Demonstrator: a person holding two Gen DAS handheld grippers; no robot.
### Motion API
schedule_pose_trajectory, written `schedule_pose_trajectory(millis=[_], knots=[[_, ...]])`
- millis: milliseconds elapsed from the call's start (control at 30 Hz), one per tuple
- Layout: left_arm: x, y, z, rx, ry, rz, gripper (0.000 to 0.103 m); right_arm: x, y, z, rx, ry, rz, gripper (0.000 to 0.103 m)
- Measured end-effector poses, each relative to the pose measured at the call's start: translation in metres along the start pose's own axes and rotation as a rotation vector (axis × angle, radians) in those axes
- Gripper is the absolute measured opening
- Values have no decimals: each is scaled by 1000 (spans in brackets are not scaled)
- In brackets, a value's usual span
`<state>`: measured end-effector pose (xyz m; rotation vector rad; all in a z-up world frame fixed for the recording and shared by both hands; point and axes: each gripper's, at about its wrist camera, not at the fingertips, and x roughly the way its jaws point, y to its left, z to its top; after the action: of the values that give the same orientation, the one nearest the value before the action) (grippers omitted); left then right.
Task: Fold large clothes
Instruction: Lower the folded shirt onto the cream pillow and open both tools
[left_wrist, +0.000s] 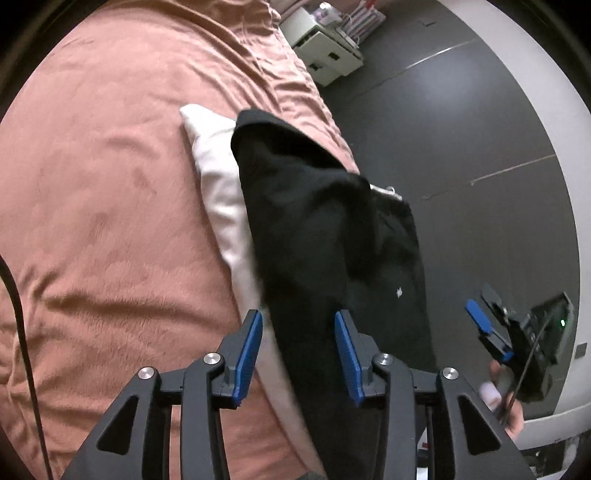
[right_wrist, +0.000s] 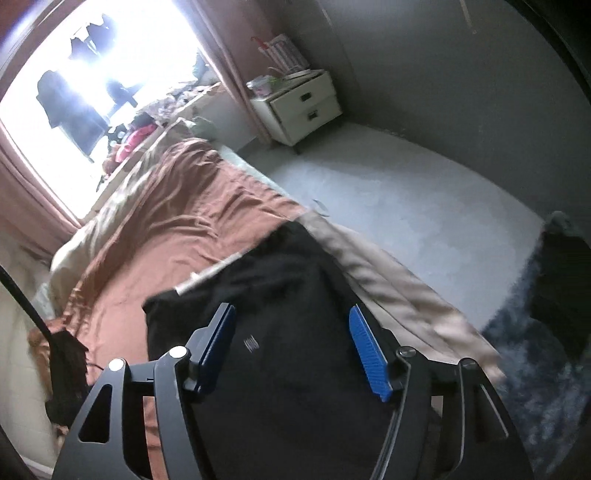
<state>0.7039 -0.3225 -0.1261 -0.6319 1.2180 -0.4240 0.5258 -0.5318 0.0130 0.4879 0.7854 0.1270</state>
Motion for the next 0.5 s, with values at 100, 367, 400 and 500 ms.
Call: schedule_pose_trajectory(millis=[100,367,400,500], knots=[[-2,-1,-12,12,0,-7,42,-29,-13,-37,31,2,-32,62],[-6,-19,-48,92,21,12,42,-75,-45,-99,206,0,-93,62],[-6,-21,-52,97,26,13,42,-77,-46,-106,226,6,-91,62],[0,-23,-60,111,43,7,42,-71,-50,-119,289,40,19,62]])
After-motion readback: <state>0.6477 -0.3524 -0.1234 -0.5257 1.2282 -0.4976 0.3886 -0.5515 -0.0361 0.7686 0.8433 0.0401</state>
